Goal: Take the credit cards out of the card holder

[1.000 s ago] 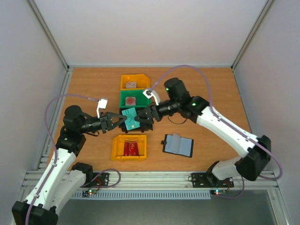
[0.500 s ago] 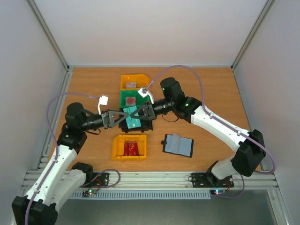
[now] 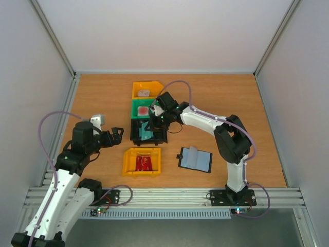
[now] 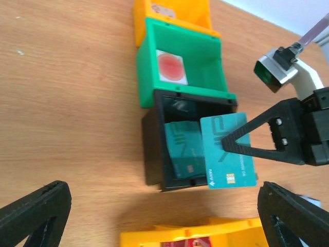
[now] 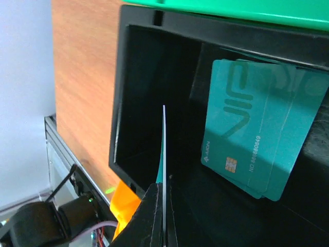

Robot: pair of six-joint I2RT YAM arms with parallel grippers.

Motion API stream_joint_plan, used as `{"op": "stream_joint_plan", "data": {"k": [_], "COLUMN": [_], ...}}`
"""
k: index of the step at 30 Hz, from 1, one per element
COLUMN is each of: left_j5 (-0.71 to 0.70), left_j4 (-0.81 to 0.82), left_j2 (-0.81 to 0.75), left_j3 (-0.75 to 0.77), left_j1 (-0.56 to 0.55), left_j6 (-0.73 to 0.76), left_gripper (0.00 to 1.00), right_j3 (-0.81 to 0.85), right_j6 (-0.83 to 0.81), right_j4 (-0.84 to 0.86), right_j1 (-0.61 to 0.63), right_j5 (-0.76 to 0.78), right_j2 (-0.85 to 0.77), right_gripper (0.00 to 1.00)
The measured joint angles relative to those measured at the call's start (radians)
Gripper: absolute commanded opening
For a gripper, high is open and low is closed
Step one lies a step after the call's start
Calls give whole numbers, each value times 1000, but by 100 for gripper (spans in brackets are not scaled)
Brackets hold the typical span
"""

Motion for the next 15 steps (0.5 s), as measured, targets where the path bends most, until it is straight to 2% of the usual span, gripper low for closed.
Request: {"op": "stream_joint_plan", "data": {"k": [5,15], "left_j5": [-40,-32], "left_j4": [-13,-10], "left_j2": [-11,-35], "left_j3": [-48,-77], "left_j1": [0,2], "left_j6": [34,50], "left_gripper": [99,99], "right_j3": [3,14], "right_j6": [41,114], "right_j4": [17,121], "right_j1": [0,-4], "right_j5": [14,11], "right_j2": [32,153], "right_gripper": [1,1]}}
